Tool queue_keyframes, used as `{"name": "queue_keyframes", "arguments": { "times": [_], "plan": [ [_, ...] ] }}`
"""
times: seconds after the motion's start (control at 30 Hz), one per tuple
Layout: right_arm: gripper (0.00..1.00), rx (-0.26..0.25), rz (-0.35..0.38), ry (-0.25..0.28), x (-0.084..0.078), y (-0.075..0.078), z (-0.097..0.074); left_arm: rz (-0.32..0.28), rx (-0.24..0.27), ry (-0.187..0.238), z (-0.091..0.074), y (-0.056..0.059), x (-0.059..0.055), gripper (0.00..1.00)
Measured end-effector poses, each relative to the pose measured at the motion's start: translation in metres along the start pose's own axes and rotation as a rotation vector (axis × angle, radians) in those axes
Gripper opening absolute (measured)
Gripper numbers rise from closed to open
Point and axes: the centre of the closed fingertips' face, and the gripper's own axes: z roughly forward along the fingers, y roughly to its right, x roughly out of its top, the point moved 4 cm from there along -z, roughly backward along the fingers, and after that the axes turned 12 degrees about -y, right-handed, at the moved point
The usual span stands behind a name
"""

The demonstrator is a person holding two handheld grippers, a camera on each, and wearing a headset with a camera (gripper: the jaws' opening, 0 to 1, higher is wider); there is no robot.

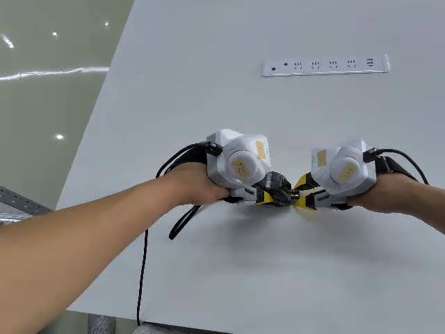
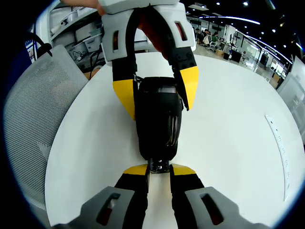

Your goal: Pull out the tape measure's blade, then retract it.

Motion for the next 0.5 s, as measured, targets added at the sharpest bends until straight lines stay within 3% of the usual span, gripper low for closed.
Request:
{"name": "queue_keyframes", "arguments": {
  "times": [0.2, 0.5],
  "plan": [
    [0.13, -0.012, -0.035, -0.001, 0.0002, 0.0002, -0.0007, 0.042, 0.007, 0.006, -0.0004, 0.0027, -0.0006, 0.3],
    [0.11, -0.028, -0.035, 0.008, -0.0002, -0.0002, -0.0012, 0.032, 0.006, -0.007, -0.0001, 0.0011, -0.0006, 0.29]
  ]
}}
